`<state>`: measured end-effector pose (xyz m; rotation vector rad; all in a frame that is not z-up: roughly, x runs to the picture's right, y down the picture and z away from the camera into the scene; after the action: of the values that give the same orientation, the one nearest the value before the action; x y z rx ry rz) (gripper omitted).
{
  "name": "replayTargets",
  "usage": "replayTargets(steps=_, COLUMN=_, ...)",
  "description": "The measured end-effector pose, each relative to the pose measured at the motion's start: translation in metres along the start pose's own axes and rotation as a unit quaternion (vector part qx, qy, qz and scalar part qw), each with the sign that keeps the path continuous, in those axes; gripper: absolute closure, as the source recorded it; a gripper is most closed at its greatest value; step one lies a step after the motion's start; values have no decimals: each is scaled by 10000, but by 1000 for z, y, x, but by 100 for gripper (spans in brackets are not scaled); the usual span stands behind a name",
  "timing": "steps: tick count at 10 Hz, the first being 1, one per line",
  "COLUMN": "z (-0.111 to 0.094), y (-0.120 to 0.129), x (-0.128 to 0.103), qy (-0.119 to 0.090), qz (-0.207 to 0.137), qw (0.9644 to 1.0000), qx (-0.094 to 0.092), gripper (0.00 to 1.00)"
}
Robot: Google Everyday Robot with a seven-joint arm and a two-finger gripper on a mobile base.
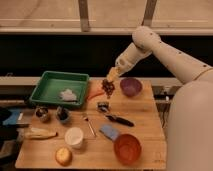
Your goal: Place grapes in paper cup
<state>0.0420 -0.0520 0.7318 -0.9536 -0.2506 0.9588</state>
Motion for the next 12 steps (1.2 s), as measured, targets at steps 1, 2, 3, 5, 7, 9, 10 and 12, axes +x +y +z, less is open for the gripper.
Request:
replayTargets(steps=1, z=-1, y=0, x=0, qy=-6, qz=2, qw=10000, qx=7, gripper=100)
replayTargets(steps=2, z=-1, y=-1, x=1, qy=-9, qz=12, qw=10000, qx=12, gripper=100)
replayTargets(steps=3, z=-1, y=-1, x=1, qy=-10, qz=10, qw=10000, qx=13, gripper=100)
replayTargets(steps=5, z=0, y=-1, x=0, qy=-7, qz=1, qw=10000, qx=9, gripper=100)
replayTargets(steps=7, z=3, y=1, x=0, qy=43, qz=-62, qw=10000, qx=-28, gripper=100)
replayTargets(steps=9, z=19, y=24, x=0, qy=226, qz=-246, qw=9993, qx=-171, gripper=100)
replayTargets(steps=10, z=29, y=42, x=2, qy=302, qz=-374, qw=9985, qx=-256, gripper=100)
replayTargets(steps=12, z=44, y=72, x=7, qy=385, qz=-579, qw=9964, qx=-485, gripper=100)
